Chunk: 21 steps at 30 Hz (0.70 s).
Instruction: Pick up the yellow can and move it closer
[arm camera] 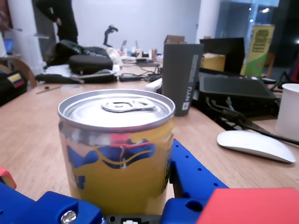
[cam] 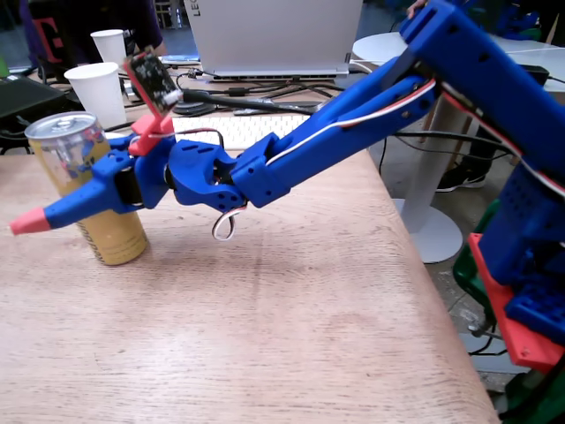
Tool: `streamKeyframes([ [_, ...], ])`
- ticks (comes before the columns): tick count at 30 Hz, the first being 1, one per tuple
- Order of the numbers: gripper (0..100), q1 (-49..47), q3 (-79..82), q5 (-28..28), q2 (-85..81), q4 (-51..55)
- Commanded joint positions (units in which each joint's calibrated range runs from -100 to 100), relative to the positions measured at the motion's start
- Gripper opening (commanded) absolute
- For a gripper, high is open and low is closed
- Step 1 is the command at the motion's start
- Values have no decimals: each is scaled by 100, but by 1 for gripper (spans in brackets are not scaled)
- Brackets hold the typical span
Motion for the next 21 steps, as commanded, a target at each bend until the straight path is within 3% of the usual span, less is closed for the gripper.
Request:
streamKeyframes([
  [1,61,-39,-293,15,-91,29],
  [7,40,-39,-293,20,-91,21],
  [12,29,-56,-293,20,-91,21],
  [21,21,-56,-256,15,-91,13],
])
